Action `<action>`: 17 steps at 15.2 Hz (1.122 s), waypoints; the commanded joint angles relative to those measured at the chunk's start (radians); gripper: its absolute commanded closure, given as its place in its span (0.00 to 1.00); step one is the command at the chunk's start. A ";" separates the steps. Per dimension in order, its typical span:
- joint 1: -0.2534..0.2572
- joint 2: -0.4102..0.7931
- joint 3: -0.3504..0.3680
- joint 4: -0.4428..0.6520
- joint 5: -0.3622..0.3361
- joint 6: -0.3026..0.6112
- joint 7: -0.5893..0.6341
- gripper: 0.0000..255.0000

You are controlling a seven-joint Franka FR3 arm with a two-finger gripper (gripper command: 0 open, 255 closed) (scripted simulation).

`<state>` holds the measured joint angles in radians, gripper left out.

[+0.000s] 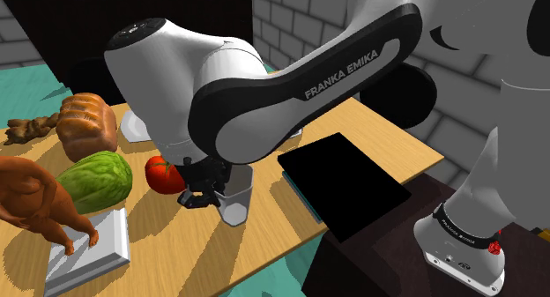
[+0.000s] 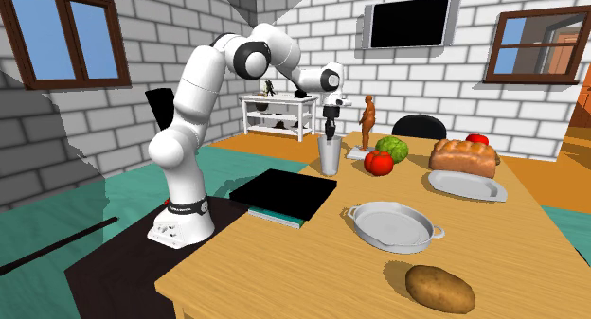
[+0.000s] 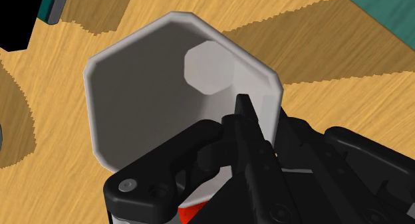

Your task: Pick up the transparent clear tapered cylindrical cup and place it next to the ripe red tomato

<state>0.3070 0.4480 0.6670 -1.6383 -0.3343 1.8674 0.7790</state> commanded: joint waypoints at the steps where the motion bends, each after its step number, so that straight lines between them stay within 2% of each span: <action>1: 0.000 0.000 0.000 0.000 0.000 0.000 0.000 1.00; 2: 0.000 0.000 0.000 0.000 0.000 0.000 0.000 1.00; 3: 0.000 0.000 0.000 0.000 0.000 0.000 0.000 0.00; 8: 0.000 0.000 0.000 0.000 0.000 0.000 0.000 0.00; 12: 0.015 -0.014 0.011 0.111 0.017 -0.119 -0.015 0.00; 17: 0.015 -0.014 0.011 0.111 0.017 -0.119 -0.015 0.00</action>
<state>0.3222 0.4344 0.6776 -1.5277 -0.3172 1.7494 0.7640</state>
